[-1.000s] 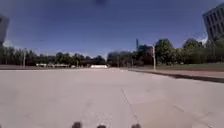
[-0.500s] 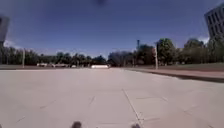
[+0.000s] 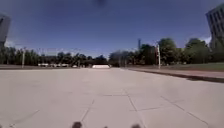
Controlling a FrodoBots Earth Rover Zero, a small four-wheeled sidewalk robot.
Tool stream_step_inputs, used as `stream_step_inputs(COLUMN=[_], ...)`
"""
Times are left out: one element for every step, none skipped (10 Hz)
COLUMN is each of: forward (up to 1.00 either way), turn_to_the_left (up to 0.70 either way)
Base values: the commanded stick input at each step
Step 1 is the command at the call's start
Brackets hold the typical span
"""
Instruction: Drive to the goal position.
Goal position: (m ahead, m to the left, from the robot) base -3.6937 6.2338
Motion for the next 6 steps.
stream_step_inputs(forward=[0.85, 0.85, 0.85, 0.85, 0.85, 0.85], turn_to_the_left=[0.04, 0.04, 0.04, 0.04, 0.04, 0.04])
